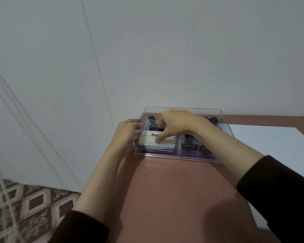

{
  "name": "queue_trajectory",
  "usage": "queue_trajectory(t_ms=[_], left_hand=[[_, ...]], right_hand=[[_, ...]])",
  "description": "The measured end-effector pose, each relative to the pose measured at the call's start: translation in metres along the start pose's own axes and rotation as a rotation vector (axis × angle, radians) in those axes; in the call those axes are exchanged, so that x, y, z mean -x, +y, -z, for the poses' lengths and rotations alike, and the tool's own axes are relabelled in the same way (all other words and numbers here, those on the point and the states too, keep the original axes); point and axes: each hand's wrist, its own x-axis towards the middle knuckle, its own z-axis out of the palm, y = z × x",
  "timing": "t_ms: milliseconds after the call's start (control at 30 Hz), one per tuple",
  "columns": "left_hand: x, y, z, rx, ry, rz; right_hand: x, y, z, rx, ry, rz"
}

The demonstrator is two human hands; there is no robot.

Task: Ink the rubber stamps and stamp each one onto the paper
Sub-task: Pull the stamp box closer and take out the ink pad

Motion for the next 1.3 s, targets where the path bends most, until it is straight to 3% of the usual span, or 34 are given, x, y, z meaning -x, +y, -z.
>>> queue_trajectory(t_ms=[233,500,700,933,1033,1133,1233,1300], left_hand=[[-0.002,-0.003,-0.004,0.074,0.041,0.021],[-0.006,-0.020,-0.016,0.088,0.127,-0.057],[-0.008,-0.020,-0.018,0.085,0.178,-0.086],[-0.012,-0.022,-0.013,0.063,0.127,-0.061],[0.000,-0.017,-0.005,-0.035,0.147,-0.178],[0.029,-0.008,0.000,-0.104,0.186,-0.478],[0.063,-0.001,0.000,-0.142,0.163,-0.662],[0.078,-0.004,-0.002,-0.177,0.048,-0.694]], right_hand=[[-0.003,0.000,-0.003,-0.077,-0.020,-0.034],[0.002,-0.003,-0.024,-0.140,0.304,-0.077],[0.000,-0.003,-0.025,-0.245,0.303,-0.104],[0.001,0.003,-0.021,-0.701,0.371,-0.137],[0.015,0.009,-0.004,-1.012,0.509,-0.149],[0.051,0.014,0.013,-1.254,0.466,-0.066],[0.097,0.016,0.004,-1.255,0.281,-0.011],[0.119,0.014,-0.017,-1.132,0.182,-0.044]])
